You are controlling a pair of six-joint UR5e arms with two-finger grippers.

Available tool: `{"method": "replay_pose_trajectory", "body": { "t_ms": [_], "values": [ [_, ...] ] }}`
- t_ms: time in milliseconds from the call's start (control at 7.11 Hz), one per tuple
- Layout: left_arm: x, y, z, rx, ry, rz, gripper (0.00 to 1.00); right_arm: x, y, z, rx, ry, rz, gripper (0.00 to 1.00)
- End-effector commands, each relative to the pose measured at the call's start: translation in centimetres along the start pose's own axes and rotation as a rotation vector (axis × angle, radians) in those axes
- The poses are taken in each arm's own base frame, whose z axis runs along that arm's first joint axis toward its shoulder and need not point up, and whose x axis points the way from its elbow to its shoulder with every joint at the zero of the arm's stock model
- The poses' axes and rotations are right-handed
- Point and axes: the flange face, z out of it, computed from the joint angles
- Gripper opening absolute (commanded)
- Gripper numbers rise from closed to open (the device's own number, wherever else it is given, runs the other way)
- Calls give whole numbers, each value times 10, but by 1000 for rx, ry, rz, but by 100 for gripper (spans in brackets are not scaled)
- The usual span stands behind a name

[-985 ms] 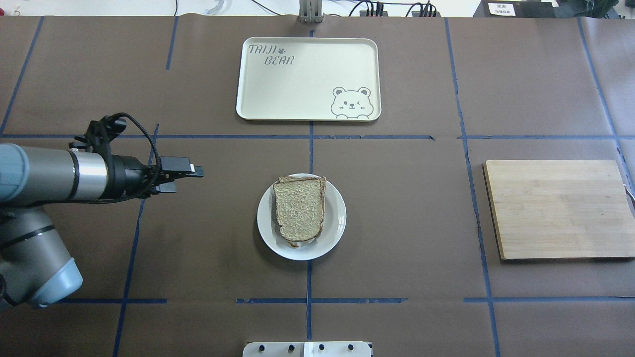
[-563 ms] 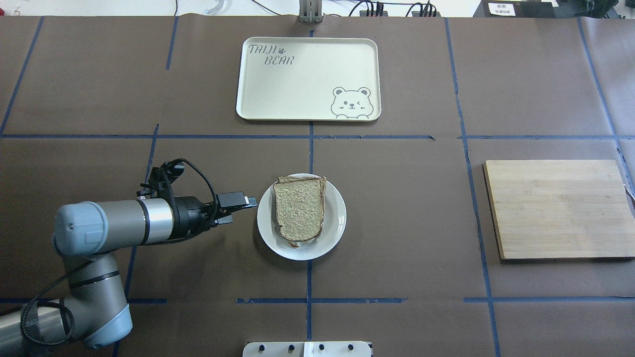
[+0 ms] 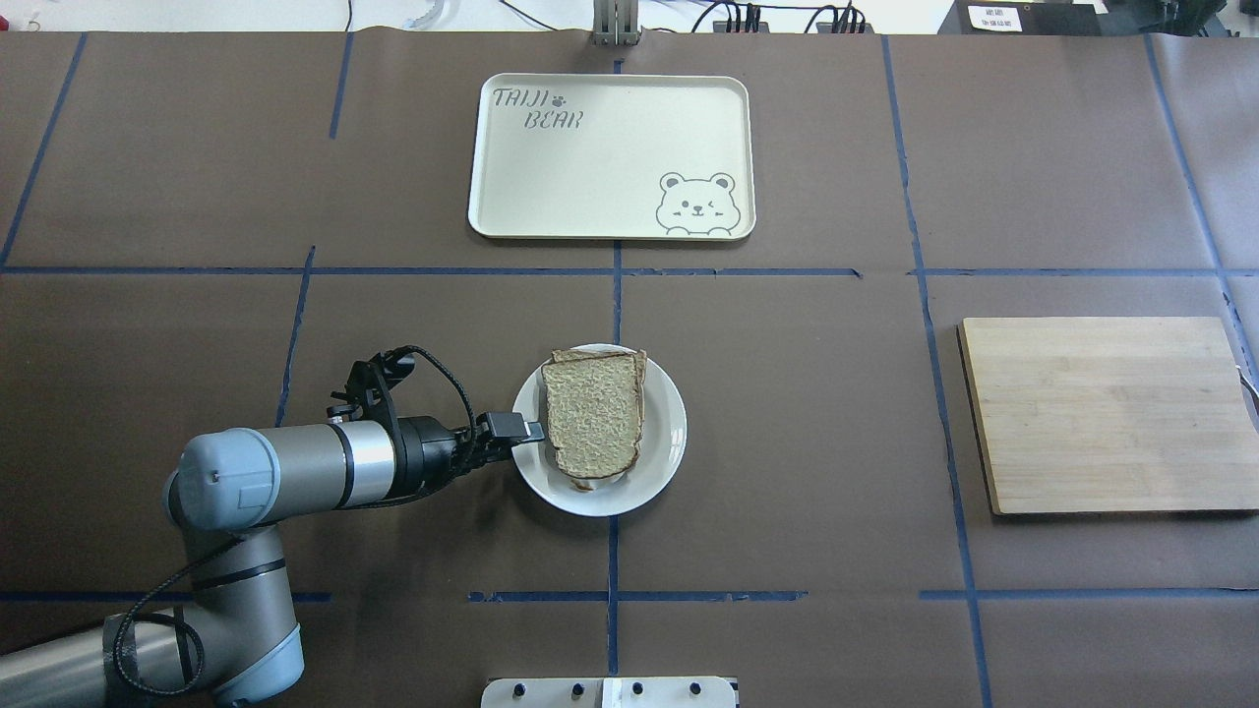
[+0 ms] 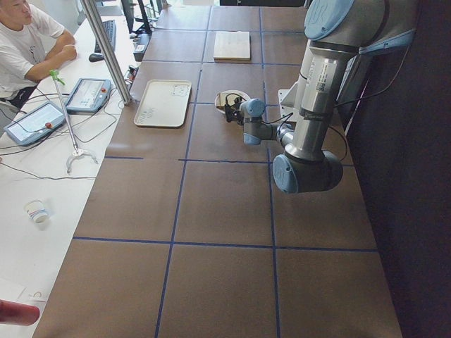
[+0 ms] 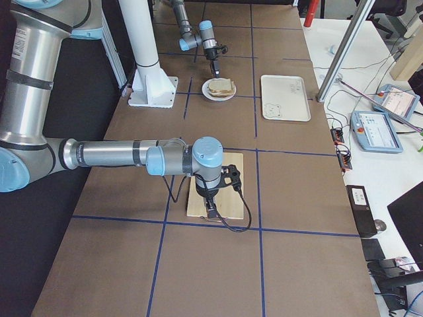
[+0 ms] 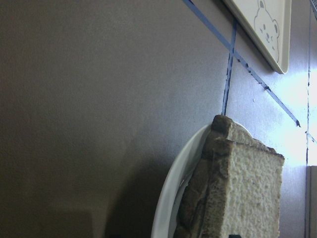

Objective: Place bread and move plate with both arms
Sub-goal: 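Move the left gripper toward the plate and grip its rim, then slide the plate with the left gripper onto the bear-print tray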

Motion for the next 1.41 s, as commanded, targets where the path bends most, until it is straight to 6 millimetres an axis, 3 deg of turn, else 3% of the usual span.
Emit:
{"method": "replay_pose_trajectory", "body": {
  "t_ms": [0,422,563,1126,1267],
  "values": [
    [3,4,12,-5,-2,0,35,0,0,0,0,0,1,100],
    [3,5,12,-7,-2,0,7,0,0,0,0,0,1,100],
    [5,5,11,-9,8,1,2,0,0,0,-1,0,2,100],
    [30,-10,-15,53,244,-76,0,-1,-1,-1,2,0,0,100],
    [55,-25,-10,86,287,-88,0,0,0,-1,1,0,1,100]
  ]
}}
